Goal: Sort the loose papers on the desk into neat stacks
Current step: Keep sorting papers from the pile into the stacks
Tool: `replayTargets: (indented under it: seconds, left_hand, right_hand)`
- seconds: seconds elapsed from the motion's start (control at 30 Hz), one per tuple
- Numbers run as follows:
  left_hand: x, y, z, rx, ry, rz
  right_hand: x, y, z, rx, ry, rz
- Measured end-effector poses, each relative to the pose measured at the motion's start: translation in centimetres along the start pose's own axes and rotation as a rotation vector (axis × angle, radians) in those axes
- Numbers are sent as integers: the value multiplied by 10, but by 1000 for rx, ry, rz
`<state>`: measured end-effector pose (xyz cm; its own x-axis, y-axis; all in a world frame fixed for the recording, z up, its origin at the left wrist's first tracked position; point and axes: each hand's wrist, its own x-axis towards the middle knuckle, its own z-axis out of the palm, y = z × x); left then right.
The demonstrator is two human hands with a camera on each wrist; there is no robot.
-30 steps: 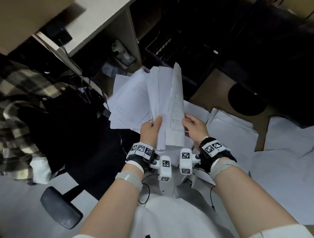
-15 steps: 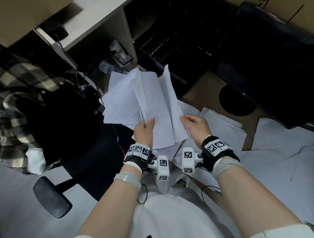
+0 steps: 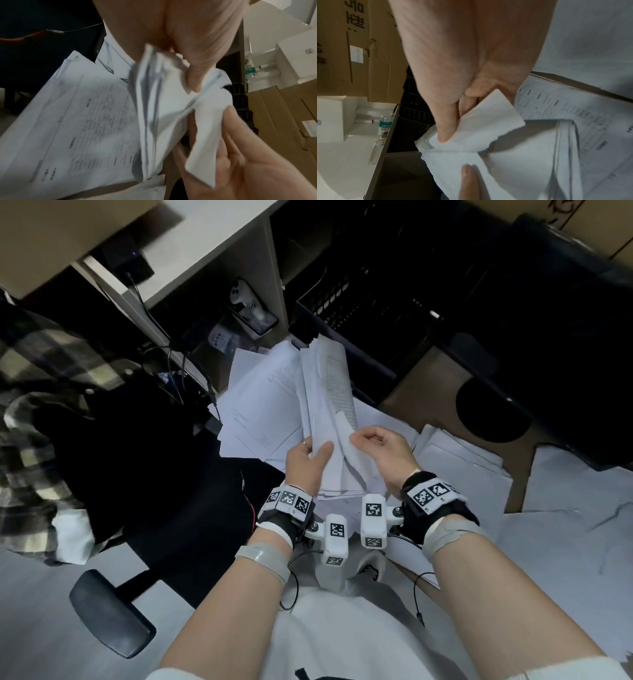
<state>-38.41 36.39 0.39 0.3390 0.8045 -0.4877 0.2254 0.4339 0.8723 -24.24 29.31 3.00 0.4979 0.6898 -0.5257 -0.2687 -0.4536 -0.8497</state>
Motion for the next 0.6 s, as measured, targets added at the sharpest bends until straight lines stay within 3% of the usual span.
replayTargets:
  seconds: [0.17, 0.33, 0.5, 0.6]
  left_hand:
    - [23, -3, -22, 79, 47, -8]
    - [42, -11, -37, 141, 5, -20]
    - [80, -42, -77, 148, 147, -18]
    - [76, -15, -95, 138, 164, -20]
  right_hand:
    - [10, -2, 4, 34, 410, 98]
    - [13, 14, 5, -162, 361, 162]
    - [21, 12, 17, -256, 609, 212]
    - [23, 1, 31, -239, 717, 181]
